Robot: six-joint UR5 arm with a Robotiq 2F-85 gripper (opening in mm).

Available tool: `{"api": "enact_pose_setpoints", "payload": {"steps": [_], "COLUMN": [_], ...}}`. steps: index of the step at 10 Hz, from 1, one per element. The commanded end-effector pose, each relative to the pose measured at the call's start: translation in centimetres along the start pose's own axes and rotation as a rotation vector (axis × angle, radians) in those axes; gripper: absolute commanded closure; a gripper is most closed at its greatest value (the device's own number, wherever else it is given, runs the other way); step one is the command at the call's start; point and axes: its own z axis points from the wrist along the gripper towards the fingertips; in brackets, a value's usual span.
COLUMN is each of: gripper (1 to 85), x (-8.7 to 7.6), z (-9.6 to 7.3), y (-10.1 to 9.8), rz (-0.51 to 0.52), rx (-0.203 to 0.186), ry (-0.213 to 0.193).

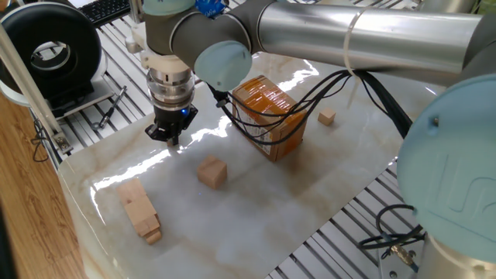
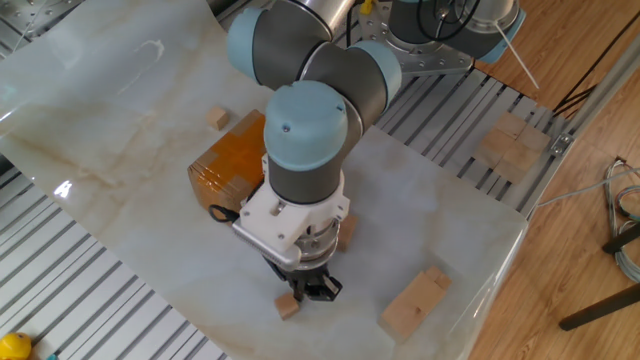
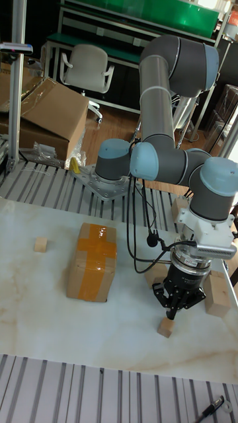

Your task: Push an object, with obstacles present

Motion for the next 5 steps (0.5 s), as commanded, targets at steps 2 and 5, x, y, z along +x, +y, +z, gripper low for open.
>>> {"api": "enact_pose_setpoints", "payload": {"steps": [2, 5], "gripper": [84.3, 84.3], "x": [-0.7, -2.1], "z": [0.3, 0.8], "y": [-0.7, -1.7], "rz": [-0.004, -0.035], "rx": [0.012, 0.016], "ry": [-0.010, 0.000]}}
